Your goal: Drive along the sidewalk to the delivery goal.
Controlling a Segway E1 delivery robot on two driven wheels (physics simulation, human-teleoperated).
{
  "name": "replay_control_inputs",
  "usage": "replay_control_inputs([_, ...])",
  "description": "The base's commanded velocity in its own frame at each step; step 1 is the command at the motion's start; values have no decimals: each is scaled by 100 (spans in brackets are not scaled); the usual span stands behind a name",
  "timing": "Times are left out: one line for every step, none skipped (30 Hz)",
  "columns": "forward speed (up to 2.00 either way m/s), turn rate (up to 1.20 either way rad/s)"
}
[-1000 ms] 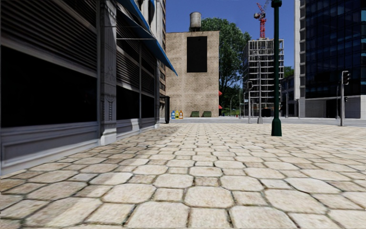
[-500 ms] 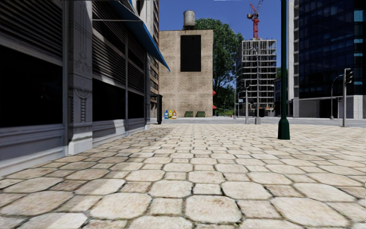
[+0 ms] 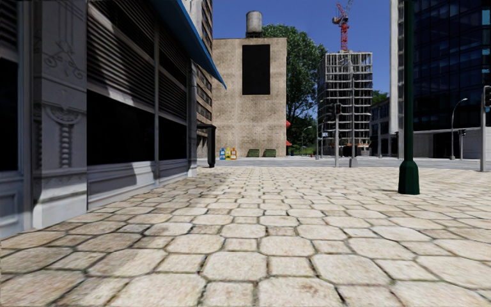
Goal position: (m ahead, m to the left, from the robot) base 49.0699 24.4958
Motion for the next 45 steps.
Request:
replay_control_inputs([200,0])
replay_control_inputs([200,0])
replay_control_inputs([200,0])
replay_control_inputs([200,0])
replay_control_inputs([200,0])
replay_control_inputs([200,0])
replay_control_inputs([200,0])
replay_control_inputs([200,-49])
replay_control_inputs([200,-70])
replay_control_inputs([200,-77])
replay_control_inputs([200,-29])
replay_control_inputs([200,0])
replay_control_inputs([200,0])
replay_control_inputs([200,0])
replay_control_inputs([200,0])
replay_control_inputs([200,0])
replay_control_inputs([200,0])
replay_control_inputs([200,0])
replay_control_inputs([200,0])
replay_control_inputs([200,0])
replay_control_inputs([200,0])
replay_control_inputs([200,0])
replay_control_inputs([200,-29])
replay_control_inputs([200,-79])
replay_control_inputs([200,-102])
replay_control_inputs([200,-111])
replay_control_inputs([200,-32])
replay_control_inputs([200,0])
replay_control_inputs([200,0])
replay_control_inputs([200,0])
replay_control_inputs([200,0])
replay_control_inputs([200,0])
replay_control_inputs([200,0])
replay_control_inputs([200,0])
replay_control_inputs([200,0])
replay_control_inputs([200,0])
replay_control_inputs([200,0])
replay_control_inputs([200,0])
replay_control_inputs([200,0])
replay_control_inputs([200,0])
replay_control_inputs([200,0])
replay_control_inputs([200,0])
replay_control_inputs([200,0])
replay_control_inputs([200,0])
replay_control_inputs([200,0])
